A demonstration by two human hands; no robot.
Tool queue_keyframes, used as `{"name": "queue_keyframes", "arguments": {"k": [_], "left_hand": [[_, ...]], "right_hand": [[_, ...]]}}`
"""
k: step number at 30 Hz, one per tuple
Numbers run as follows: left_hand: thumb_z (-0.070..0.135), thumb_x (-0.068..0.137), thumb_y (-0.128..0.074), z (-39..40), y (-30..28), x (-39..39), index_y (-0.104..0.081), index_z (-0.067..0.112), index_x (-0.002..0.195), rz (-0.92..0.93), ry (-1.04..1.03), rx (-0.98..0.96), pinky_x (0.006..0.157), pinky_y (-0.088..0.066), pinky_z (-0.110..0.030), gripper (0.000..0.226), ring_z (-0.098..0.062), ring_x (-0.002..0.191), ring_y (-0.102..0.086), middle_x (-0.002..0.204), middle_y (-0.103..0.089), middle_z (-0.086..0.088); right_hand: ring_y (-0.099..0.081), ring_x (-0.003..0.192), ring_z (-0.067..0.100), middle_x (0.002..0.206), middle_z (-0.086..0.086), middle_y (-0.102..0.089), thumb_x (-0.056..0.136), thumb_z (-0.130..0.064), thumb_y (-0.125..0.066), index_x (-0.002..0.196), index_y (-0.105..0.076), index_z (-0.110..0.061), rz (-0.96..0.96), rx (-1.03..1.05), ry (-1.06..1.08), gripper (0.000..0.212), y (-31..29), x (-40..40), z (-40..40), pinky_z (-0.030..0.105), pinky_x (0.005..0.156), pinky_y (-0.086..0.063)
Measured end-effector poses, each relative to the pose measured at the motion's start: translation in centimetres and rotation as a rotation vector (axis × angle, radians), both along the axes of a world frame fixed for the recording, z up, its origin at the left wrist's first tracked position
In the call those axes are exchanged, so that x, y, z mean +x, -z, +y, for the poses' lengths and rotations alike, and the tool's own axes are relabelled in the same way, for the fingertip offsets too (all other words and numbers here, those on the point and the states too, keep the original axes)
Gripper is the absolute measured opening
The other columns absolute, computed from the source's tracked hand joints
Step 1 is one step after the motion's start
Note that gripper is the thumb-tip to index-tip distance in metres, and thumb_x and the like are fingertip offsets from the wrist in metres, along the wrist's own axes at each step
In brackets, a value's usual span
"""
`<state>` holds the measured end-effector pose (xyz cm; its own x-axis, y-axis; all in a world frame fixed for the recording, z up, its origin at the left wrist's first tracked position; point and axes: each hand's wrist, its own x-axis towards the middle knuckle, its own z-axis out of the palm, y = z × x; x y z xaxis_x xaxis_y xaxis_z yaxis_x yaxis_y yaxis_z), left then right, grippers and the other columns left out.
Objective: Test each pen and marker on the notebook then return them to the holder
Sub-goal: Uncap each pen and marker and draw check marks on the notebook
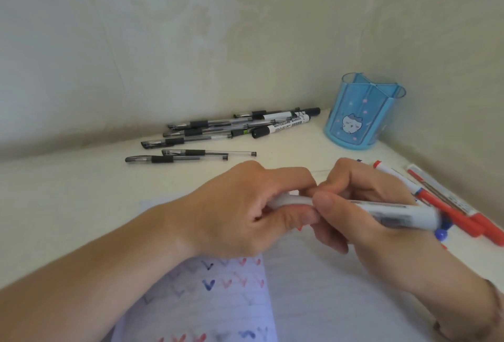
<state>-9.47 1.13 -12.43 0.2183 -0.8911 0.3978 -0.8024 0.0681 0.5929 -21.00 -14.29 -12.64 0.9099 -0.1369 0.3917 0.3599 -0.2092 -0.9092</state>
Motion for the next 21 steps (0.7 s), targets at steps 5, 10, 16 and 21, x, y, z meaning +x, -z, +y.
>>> {"name": "queue_keyframes", "arguments": {"k": [5,10,16,21], "left_hand": [[0.048,0.092,-0.053,0.0,0.3,0.2,-0.062,0.027,0.099,0.089,0.012,0.054,0.042,-0.022,-0.02,0.024,-0.013,0.038,-0.032,0.045,-0.045,-0.005],[0.036,0.09,-0.032,0.6,0.7,1.6,-0.054,0.029,0.1,0.215,-0.14,0.061,0.048,-0.03,-0.042,0.025,-0.031,0.049,-0.03,0.05,-0.034,-0.016],[0.013,0.087,-0.035,0.2,1.1,1.8,-0.048,0.026,0.105,0.011,-0.235,0.103,0.053,-0.031,-0.034,0.026,-0.017,0.053,-0.037,0.053,-0.04,0.001],[0.021,0.093,-0.04,0.2,1.2,1.6,-0.047,0.03,0.113,-0.189,-0.205,0.183,0.057,-0.032,-0.025,0.022,-0.002,0.061,-0.046,0.063,-0.046,0.013]], "right_hand": [[-0.048,0.04,0.014,0.049,0.002,-0.059,0.075,-0.044,-0.075,0.067,-0.062,-0.021,0.009,-0.022,-0.056,0.027,-0.5,-0.1,-1.1,0.018,0.045,-0.039],[-0.054,0.042,0.027,0.049,0.017,-0.06,0.064,-0.045,-0.078,0.067,-0.064,-0.009,0.185,0.153,-0.037,0.039,-0.5,0.5,-2.2,0.034,0.048,-0.044],[-0.038,0.036,0.018,0.039,0.004,-0.051,0.072,-0.022,-0.08,0.048,-0.052,-0.016,0.311,-0.127,0.191,0.038,0.5,0.8,-0.7,0.022,0.042,-0.029],[-0.032,0.037,0.016,0.04,0.002,-0.046,0.069,-0.026,-0.073,0.051,-0.051,-0.01,0.308,-0.182,0.214,0.034,0.9,0.9,-1.1,0.018,0.038,-0.022]]}}
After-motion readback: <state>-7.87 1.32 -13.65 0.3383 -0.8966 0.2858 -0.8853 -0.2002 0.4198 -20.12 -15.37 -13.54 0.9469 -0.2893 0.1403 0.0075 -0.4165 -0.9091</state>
